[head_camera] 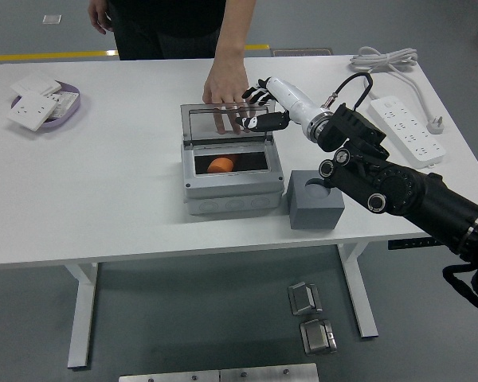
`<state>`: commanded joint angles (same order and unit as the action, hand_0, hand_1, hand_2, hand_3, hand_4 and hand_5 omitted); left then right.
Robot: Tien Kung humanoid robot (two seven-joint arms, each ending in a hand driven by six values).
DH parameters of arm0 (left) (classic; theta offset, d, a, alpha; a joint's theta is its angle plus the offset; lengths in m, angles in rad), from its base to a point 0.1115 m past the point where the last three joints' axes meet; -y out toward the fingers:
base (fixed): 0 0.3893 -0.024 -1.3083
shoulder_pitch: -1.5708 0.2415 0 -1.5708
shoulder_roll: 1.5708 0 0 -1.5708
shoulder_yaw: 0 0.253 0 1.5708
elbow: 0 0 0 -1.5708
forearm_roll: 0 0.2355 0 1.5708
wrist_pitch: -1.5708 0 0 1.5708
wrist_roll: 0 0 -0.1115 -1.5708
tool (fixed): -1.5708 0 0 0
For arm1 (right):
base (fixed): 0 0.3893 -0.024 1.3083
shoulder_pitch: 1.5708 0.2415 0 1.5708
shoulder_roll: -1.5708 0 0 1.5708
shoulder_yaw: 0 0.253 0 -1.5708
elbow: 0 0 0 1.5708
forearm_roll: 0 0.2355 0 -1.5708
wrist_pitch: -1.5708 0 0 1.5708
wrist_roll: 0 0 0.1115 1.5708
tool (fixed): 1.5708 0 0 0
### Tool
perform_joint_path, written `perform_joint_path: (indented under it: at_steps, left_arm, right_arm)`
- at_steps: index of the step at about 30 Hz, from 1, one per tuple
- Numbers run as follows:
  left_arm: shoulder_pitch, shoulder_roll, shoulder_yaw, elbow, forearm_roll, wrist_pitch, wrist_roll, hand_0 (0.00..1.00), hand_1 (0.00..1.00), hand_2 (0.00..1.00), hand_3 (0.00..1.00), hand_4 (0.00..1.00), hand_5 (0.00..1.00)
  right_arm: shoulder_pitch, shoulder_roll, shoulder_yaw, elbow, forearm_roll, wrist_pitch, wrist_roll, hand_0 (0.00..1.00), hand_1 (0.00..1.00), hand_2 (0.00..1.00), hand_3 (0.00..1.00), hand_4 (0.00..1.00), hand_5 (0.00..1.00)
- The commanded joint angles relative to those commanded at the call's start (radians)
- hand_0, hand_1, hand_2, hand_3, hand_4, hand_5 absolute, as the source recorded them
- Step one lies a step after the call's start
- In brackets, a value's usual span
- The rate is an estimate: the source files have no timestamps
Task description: Pick up the cylinder from the cube,place it in the box,flap close box
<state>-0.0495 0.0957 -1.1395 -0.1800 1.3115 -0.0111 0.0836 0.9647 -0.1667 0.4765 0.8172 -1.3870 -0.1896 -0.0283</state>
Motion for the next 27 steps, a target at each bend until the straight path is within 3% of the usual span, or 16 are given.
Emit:
perform_joint_path:
  at_steps: [12,25,26,27]
  left_arm:
    - [0.006,-0.001,-0.007,0.000,-0.004,0.002,0.000,0.597,0.618,0.569,0.607,0.659,0.288]
    - [0.012,-0.004,-0.008,0.000,-0.011,0.003,0.000,0.597,0.618,0.569,0.607,0.658,0.285]
    - [0.012,-0.004,-0.006,0.000,-0.013,0.003,0.000,0.597,0.618,0.569,0.607,0.658,0.285]
    - [0.013,-0.004,-0.004,0.000,-0.015,0.003,-0.001,0.597,0.618,0.569,0.607,0.658,0.285]
  right_arm:
    - [-0.049,-0.084,-0.054,0.195,-0.018,-0.010,-0.016,0.771,0.662,0.685,0.712,0.799,0.355]
    - [-0.137,-0.090,0.006,0.288,-0.101,-0.018,-0.041,0.734,0.652,0.683,0.711,0.794,0.355]
    - [-0.146,-0.090,0.011,0.293,-0.106,-0.018,-0.042,0.663,0.654,0.684,0.713,0.793,0.355]
    - [-0.153,-0.090,0.014,0.297,-0.109,-0.019,-0.042,0.663,0.654,0.684,0.713,0.793,0.355]
